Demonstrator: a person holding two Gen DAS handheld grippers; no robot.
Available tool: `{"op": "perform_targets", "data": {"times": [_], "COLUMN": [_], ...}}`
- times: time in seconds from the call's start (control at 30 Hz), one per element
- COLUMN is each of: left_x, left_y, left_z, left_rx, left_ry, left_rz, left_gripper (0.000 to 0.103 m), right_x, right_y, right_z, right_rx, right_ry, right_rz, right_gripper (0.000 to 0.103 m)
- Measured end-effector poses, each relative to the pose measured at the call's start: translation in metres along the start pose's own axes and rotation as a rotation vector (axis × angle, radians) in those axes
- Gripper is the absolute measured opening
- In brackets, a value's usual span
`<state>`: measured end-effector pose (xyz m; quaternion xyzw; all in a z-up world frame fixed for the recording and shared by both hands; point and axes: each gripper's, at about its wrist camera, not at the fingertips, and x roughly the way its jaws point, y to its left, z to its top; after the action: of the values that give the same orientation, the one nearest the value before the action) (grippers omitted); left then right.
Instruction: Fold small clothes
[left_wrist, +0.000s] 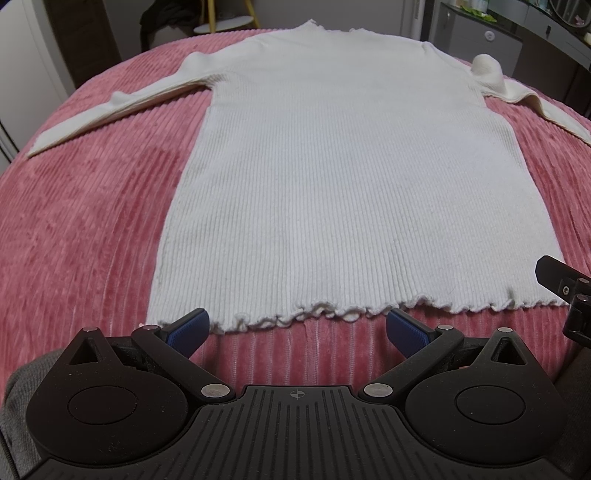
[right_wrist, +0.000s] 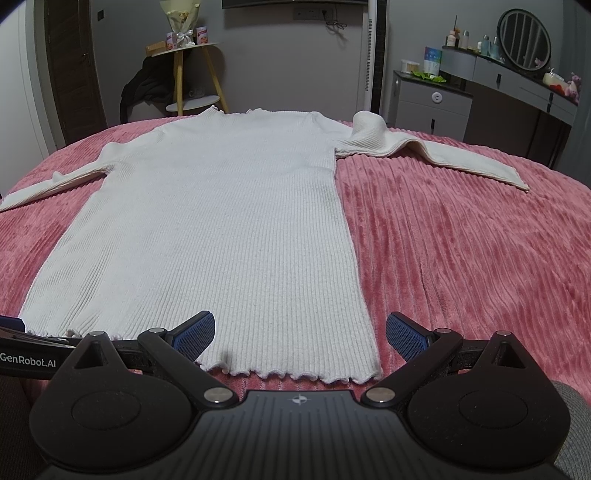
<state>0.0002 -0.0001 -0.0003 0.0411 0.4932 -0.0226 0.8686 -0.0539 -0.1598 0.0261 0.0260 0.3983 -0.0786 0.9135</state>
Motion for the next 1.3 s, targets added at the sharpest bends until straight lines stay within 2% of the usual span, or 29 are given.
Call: {"op": "perform_targets", "data": {"times": [1.03,1.2,1.3], "left_x": [0.003,0.003,0.000], "left_y": [0.002,0.002,0.005], "left_z": [-0.002,-0.002,-0.001], "left_rx": [0.006,0.005,-0.015], "left_ry": [0.006,0.011,0.010], "left_rz": [0.001,0.000,-0.007], "left_gripper": [0.103,0.103,0.103], "right_x": [0.000,0.000,-0.005], "right_y": [-0.002,-0.008,-0.023], "right_z": [-0.001,0.003,0.008], "right_rx": [0.029,0.070,0.157], "right_ry": [0.002,0.021,-0.024], "right_rz": [0.016,0.091,0.186], "right_gripper": [0.099,0.099,0.099]}}
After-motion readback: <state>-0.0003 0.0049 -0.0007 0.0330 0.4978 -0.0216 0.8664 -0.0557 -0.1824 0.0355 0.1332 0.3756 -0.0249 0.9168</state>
